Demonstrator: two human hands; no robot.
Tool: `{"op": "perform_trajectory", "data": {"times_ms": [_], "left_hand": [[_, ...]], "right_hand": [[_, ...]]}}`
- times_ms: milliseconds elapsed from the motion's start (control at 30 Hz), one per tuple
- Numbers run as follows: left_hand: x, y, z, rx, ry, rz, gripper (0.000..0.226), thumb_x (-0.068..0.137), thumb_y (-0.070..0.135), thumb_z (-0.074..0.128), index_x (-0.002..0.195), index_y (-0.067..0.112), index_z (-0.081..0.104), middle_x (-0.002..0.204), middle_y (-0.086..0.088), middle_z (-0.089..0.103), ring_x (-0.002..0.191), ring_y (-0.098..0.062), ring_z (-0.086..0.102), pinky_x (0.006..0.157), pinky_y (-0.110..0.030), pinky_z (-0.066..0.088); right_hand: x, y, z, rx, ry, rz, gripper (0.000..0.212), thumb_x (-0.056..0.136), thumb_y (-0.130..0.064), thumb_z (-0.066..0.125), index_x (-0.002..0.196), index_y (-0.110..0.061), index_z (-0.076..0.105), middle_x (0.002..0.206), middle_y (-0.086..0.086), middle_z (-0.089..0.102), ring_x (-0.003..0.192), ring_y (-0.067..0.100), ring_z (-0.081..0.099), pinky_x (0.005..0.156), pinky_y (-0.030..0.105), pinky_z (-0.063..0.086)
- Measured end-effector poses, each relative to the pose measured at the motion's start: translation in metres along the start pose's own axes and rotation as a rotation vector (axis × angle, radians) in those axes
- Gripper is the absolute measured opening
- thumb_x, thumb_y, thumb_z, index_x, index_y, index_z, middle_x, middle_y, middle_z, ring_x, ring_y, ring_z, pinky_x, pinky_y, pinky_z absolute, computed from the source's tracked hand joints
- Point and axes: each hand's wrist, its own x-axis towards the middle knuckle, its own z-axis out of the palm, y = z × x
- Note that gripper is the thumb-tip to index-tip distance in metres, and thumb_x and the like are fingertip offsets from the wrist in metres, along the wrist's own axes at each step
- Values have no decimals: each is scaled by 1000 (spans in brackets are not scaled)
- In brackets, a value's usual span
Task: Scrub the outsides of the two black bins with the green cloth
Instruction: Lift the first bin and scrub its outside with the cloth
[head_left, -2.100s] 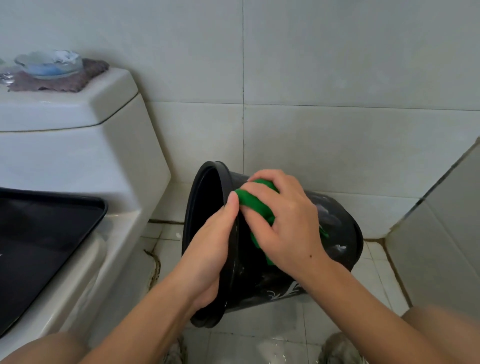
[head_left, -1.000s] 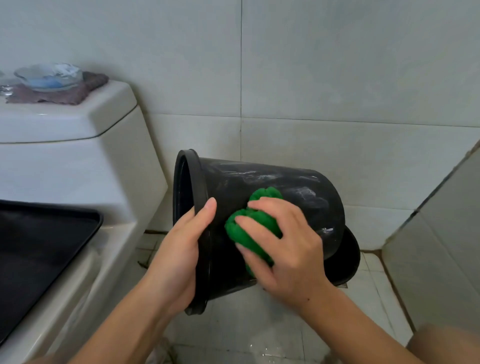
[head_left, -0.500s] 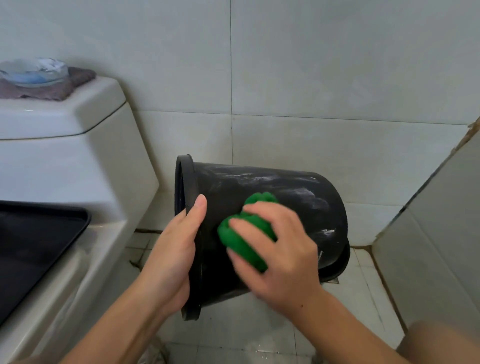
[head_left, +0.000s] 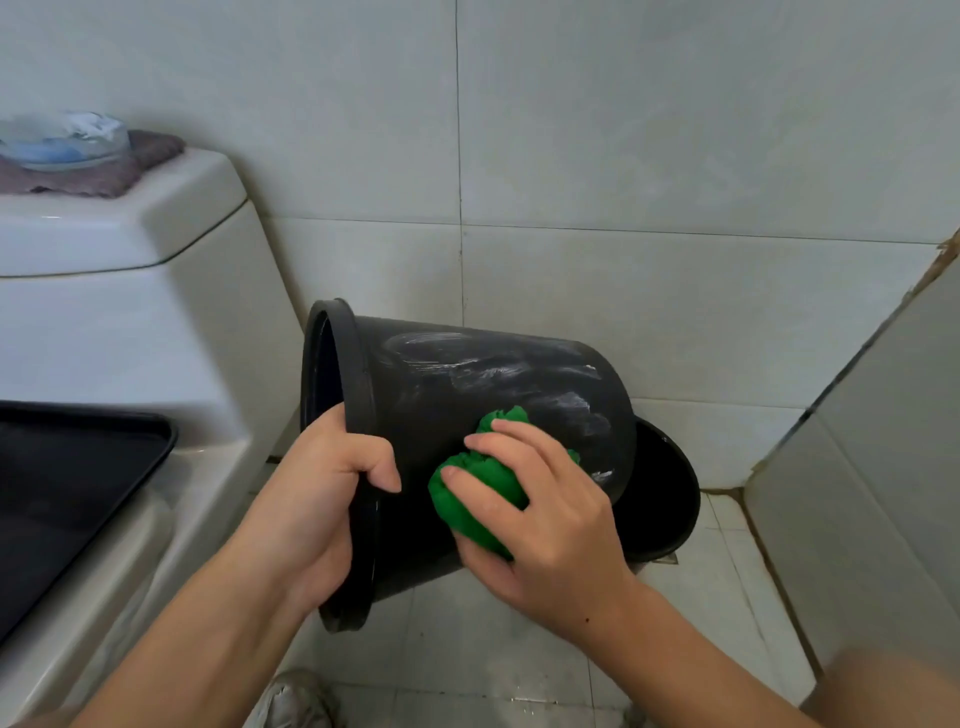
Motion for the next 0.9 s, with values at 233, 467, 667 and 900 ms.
{"op": "perform_trajectory", "data": {"times_ms": [233,467,667,900], "left_hand": [[-2,-3,12,-2,154,-30,40,82,36,60,114,13,70,106,-10,77,98,-28,73,84,-41,54],[-7,14,7,-82,227,-33,35,93,34,52,108,9,71,101,-10,78,87,-22,76,62,-29,61],[-12,27,0,-153,238,-17,37,95,41,48,105,15,72,102,-6,78,87,-18,76,57,-29,61],[-6,20,12,-171,166,-18,38,92,40,50,105,13,72,102,-9,78,87,-21,76,60,-32,61]], "right_hand": [[0,-7,5,-6,33,-34,20,86,-20,66,104,-14,74,110,14,70,110,34,63,100,40,50],[3,21,-1,-43,89,144,28,81,-20,70,109,-16,70,113,12,67,108,31,62,93,37,52],[11,59,-16,-76,260,640,34,86,-31,59,114,-13,69,113,5,63,100,17,57,87,-1,30],[7,16,-6,-91,191,135,26,84,-20,71,109,-13,69,111,15,68,108,32,62,98,40,50]]}}
